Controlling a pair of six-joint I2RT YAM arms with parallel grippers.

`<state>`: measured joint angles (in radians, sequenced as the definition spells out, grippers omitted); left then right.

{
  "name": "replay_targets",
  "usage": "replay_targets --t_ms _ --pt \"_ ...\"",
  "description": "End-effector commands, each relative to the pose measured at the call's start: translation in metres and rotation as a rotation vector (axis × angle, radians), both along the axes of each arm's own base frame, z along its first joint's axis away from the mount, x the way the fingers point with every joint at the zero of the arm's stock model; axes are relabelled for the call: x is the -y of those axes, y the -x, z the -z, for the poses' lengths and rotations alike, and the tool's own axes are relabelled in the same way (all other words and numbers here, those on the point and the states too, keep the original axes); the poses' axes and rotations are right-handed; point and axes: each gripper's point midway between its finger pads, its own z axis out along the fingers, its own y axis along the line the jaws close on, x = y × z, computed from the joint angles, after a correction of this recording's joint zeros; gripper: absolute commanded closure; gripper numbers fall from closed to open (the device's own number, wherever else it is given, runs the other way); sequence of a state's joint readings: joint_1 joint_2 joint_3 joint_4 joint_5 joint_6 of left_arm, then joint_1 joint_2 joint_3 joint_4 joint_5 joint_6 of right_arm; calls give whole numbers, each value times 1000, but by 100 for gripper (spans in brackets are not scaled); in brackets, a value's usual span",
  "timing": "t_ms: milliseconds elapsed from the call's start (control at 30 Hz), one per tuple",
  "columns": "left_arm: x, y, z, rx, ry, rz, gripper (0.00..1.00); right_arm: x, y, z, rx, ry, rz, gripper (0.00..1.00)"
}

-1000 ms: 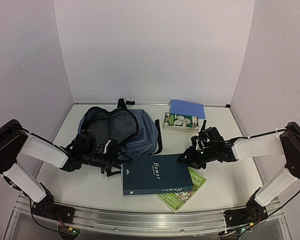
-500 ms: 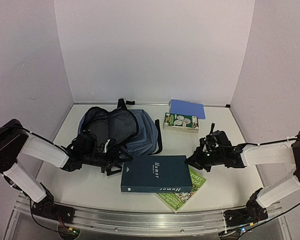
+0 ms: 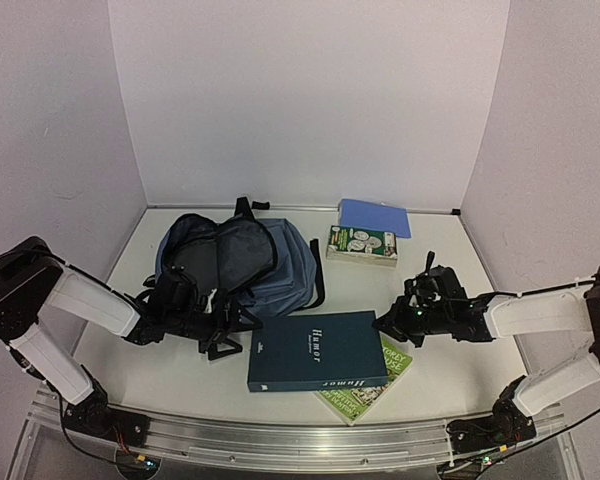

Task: Pack the student bag
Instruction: Pick up the book from the center of the board.

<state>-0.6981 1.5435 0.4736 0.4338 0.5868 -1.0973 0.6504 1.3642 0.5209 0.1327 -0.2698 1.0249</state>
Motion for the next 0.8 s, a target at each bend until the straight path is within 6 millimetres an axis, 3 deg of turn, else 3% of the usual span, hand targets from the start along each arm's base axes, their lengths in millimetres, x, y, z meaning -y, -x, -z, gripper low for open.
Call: replay_targets --t_ms 0,333,567,767 --pt "4 12 9 -73 43 21 0 27 10 37 -99 119 75 100" --pt "32 23 18 -92 154 58 2 18 6 27 -90 73 69 100" --pt "47 13 -16 60 261 69 5 14 8 29 -108 57 53 100" --pt "53 9 -54 173 318 101 24 10 7 27 -109 38 49 100"
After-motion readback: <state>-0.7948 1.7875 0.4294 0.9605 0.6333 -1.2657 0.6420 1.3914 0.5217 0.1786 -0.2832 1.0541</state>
